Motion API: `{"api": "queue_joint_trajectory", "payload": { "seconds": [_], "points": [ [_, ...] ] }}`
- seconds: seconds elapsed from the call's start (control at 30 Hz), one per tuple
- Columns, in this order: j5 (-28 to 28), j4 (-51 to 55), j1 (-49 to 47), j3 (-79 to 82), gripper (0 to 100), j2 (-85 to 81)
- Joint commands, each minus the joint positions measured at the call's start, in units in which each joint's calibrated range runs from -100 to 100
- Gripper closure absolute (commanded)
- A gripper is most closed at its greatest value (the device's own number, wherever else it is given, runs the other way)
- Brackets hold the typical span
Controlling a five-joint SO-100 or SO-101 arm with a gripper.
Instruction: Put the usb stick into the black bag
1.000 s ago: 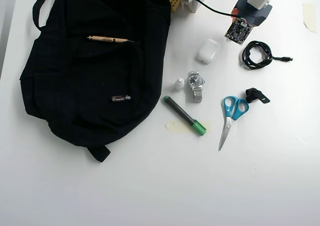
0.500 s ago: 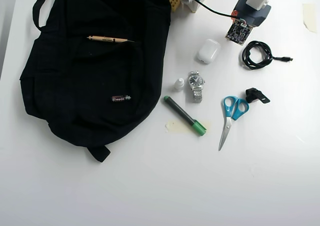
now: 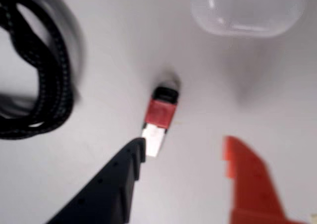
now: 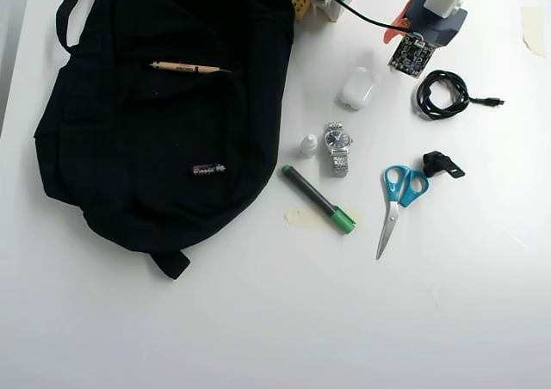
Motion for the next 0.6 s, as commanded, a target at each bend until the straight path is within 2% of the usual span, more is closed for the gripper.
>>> {"api": "queue_joint_trajectory", "payload": {
  "seconds": [0.0,0.3,0.57],
  "points": [
    [-10.7,-1.4,-0.1,-0.1,73,-0.1],
    [-5.8,-4.9,3.4,1.4,73,0.0],
    [-5.7,-5.0,3.3,2.3,74,0.0]
  ]
}}
